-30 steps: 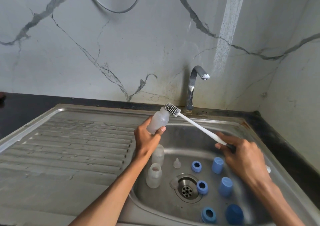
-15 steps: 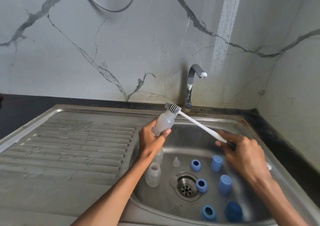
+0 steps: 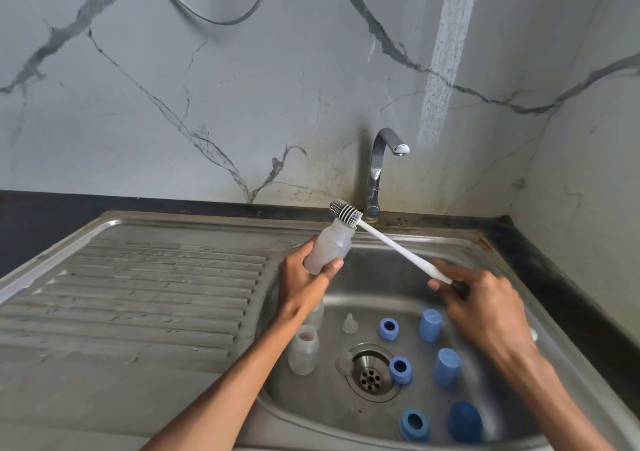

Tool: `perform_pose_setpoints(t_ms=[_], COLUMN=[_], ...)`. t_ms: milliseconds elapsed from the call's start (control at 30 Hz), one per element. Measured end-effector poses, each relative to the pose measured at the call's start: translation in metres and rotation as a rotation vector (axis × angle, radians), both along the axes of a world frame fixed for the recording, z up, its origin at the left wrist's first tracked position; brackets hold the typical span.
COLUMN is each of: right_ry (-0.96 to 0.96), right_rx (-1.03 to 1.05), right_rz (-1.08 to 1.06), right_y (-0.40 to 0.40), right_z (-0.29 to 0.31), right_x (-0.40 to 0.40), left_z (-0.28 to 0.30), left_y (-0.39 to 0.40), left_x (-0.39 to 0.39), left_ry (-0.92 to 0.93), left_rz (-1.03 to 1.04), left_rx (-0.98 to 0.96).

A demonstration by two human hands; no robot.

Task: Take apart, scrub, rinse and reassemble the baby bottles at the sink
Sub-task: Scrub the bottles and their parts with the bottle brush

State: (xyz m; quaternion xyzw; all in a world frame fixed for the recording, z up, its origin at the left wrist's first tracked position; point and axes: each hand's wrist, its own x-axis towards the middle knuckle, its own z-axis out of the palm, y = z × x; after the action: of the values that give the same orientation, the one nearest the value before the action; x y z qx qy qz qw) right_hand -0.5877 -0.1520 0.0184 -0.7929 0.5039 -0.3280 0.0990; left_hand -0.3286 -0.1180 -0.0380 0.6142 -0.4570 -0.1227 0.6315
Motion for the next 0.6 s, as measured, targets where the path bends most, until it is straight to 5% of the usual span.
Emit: perform_pose_setpoints(t_ms=[200, 400, 600], right_ry=[-0.02, 0.03, 0.033], right_rx=[0.046, 0.08, 0.07], right_rz=[0.018, 0.02, 0.001], right_y=[-0.002, -0.004, -0.004], right_z=[-0.001, -0.006, -0.006], right_x=[0.001, 0.0, 0.001], left_z=[0.001, 0.006, 0.0], left_y=[-0.002, -0.001, -0.002], left_x=[0.01, 0.016, 0.001], left_ry=[0.104, 0.424, 0.337], left_rz=[-0.003, -0.036, -0.25], left_rx=[-0.034, -0.076, 0.094])
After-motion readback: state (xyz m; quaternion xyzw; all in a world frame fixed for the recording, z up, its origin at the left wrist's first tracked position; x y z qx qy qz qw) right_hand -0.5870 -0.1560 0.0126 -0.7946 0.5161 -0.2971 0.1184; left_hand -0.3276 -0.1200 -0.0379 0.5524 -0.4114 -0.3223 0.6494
